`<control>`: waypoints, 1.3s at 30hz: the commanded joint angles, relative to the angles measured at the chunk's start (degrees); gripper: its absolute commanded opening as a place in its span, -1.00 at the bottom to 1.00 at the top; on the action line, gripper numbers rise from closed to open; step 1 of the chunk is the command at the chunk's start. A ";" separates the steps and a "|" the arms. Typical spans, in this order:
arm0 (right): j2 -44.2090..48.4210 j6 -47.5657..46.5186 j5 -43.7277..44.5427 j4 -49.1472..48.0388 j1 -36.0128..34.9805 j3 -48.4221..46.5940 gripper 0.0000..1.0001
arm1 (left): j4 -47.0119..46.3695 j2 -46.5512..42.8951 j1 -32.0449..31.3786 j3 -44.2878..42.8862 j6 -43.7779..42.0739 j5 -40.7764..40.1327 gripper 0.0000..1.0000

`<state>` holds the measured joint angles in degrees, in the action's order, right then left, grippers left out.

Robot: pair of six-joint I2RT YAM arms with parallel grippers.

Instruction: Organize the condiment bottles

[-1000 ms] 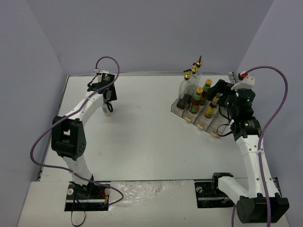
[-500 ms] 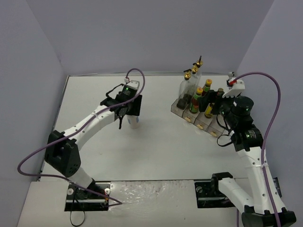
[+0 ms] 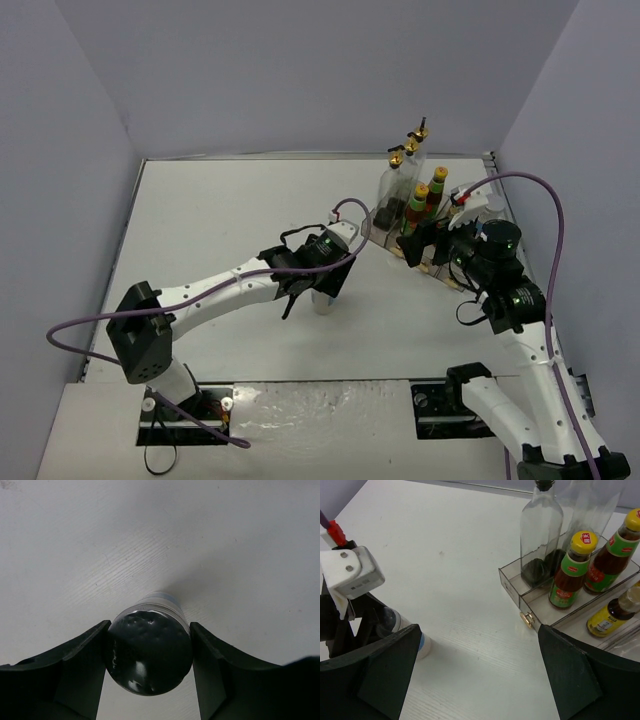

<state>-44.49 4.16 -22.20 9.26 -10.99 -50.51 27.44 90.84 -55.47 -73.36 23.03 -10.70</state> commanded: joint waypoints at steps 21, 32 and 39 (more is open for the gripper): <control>-13.49 -2.68 9.96 -8.81 -25.82 1.22 1.00 | 0.62 -33.66 13.46 12.92 1.12 -9.78 0.94; -28.95 -3.28 18.27 -17.75 -39.46 -0.91 1.00 | 11.43 -57.54 27.16 26.85 -0.37 -12.30 0.94; -34.59 -3.26 17.44 -20.32 -40.32 -0.13 0.96 | 9.61 -61.35 27.50 29.24 -0.08 -13.27 0.94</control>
<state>-77.77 1.22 -6.07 -4.59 -50.74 -48.93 39.13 28.54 -28.31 -42.96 22.78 -22.54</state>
